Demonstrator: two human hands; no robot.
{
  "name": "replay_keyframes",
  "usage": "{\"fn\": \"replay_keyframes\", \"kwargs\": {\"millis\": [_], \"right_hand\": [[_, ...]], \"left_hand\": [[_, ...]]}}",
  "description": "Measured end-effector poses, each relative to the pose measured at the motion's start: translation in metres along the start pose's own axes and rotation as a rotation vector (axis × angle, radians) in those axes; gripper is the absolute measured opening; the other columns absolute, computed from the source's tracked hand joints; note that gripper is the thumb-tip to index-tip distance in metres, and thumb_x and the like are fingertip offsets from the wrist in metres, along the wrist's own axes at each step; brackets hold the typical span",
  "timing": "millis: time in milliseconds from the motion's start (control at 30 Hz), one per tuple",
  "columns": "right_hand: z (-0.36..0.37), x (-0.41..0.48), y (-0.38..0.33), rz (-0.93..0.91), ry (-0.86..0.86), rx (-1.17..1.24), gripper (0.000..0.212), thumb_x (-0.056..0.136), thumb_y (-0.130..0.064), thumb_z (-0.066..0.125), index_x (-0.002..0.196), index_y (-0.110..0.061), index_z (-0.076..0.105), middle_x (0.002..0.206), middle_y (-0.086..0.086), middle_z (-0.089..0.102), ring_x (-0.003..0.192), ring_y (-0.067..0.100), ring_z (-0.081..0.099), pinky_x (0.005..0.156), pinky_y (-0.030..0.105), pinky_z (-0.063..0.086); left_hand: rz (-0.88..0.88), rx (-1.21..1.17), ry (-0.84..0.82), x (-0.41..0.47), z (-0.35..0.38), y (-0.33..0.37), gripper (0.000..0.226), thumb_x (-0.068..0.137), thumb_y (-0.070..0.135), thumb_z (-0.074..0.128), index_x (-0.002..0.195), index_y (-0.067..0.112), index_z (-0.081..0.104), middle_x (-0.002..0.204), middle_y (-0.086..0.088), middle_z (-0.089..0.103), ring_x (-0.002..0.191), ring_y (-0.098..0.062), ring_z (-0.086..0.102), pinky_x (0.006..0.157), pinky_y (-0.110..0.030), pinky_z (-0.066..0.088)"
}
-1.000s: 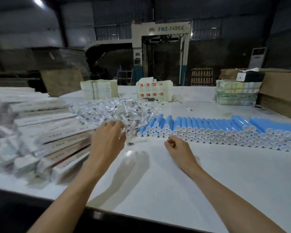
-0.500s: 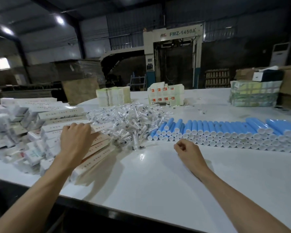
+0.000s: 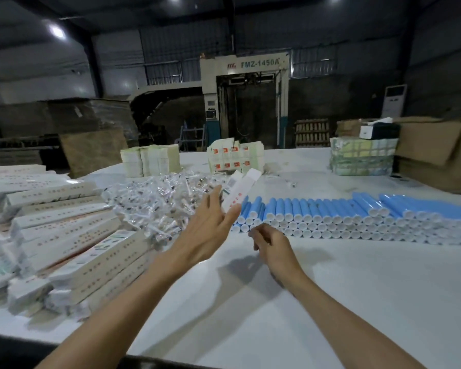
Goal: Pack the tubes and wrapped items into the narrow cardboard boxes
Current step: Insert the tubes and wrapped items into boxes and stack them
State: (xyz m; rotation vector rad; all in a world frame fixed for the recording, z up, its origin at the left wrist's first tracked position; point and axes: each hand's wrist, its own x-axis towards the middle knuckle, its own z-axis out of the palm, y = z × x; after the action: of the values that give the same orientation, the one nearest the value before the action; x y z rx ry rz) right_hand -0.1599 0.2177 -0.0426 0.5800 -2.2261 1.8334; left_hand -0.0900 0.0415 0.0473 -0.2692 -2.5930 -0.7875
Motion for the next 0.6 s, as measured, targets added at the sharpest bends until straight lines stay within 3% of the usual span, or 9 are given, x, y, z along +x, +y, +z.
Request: {"fn": "replay_keyframes", "kwargs": {"millis": [100,133,200,267,333,400,467,600], "right_hand": [[-0.005,-0.001,-0.020,0.010,0.018,0.323,0.034,0.109,-0.044,0.051,0.106,-0.017,0.072,0.085,0.005,0.067,0.076,0.014,0.062,0.071,0.031,0.051],[-0.008,-0.001,-0.024,0.019,0.034,0.400,0.041,0.108,-0.049,0.049,0.107,-0.015,0.071,0.092,0.007,0.070,0.081,0.015,0.066,0.075,0.030,0.054],[-0.013,-0.001,-0.029,0.046,0.075,0.467,0.043,0.106,-0.055,0.051,0.099,-0.018,0.072,0.097,0.003,0.074,0.091,0.014,0.070,0.085,0.029,0.057],[-0.017,0.000,-0.029,0.054,0.129,0.432,0.029,0.106,-0.045,0.057,0.105,-0.021,0.073,0.104,0.004,0.077,0.101,0.018,0.073,0.094,0.034,0.057],[-0.020,0.003,-0.027,0.055,0.185,0.392,0.021,0.106,-0.035,0.059,0.116,-0.019,0.069,0.109,0.005,0.078,0.104,0.020,0.074,0.087,0.032,0.059],[-0.024,0.006,-0.027,0.077,0.194,0.411,0.017,0.107,-0.030,0.058,0.119,-0.021,0.065,0.107,0.000,0.079,0.096,0.016,0.076,0.073,0.022,0.057],[-0.026,0.008,-0.030,0.121,0.166,0.383,0.018,0.108,-0.032,0.056,0.119,-0.022,0.064,0.100,-0.004,0.079,0.086,0.015,0.072,0.065,0.022,0.054],[-0.027,0.014,-0.028,0.166,0.064,0.231,0.025,0.109,-0.041,0.051,0.116,-0.023,0.067,0.087,-0.014,0.076,0.074,-0.001,0.068,0.060,0.016,0.050]], "left_hand": [[0.041,-0.056,-0.065,0.021,0.031,0.004,0.036,0.111,0.059,0.036,0.139,0.036,0.039,0.127,0.000,0.043,0.116,-0.020,0.046,0.107,-0.048,0.046],[0.041,-0.063,-0.084,0.025,0.041,0.007,0.031,0.112,0.056,0.041,0.134,0.034,0.042,0.124,0.000,0.043,0.117,-0.022,0.047,0.107,-0.049,0.046],[0.040,-0.108,-0.066,0.030,0.060,0.009,0.045,0.108,0.059,0.051,0.137,0.026,0.045,0.124,0.001,0.045,0.116,-0.019,0.052,0.101,-0.039,0.050],[0.073,-0.174,-0.074,0.034,0.073,0.008,0.034,0.104,0.060,0.059,0.123,0.036,0.045,0.116,0.005,0.048,0.103,-0.005,0.058,0.083,-0.019,0.050],[0.049,-0.378,-0.234,0.040,0.076,0.004,0.039,0.096,0.052,0.074,0.119,0.046,0.043,0.118,0.008,0.058,0.100,0.005,0.065,0.079,-0.015,0.055],[-0.103,-0.691,-0.421,0.043,0.070,0.001,0.057,0.091,0.052,0.080,0.138,0.042,0.049,0.128,0.006,0.072,0.110,-0.001,0.072,0.094,-0.031,0.061],[-0.214,-0.928,-0.542,0.042,0.067,-0.005,0.054,0.098,0.061,0.069,0.145,0.037,0.058,0.132,0.002,0.076,0.120,-0.020,0.074,0.106,-0.046,0.058],[-0.226,-1.017,-0.527,0.036,0.073,-0.021,0.045,0.109,0.054,0.054,0.142,0.026,0.064,0.133,-0.004,0.076,0.119,-0.032,0.075,0.104,-0.050,0.058]]}}
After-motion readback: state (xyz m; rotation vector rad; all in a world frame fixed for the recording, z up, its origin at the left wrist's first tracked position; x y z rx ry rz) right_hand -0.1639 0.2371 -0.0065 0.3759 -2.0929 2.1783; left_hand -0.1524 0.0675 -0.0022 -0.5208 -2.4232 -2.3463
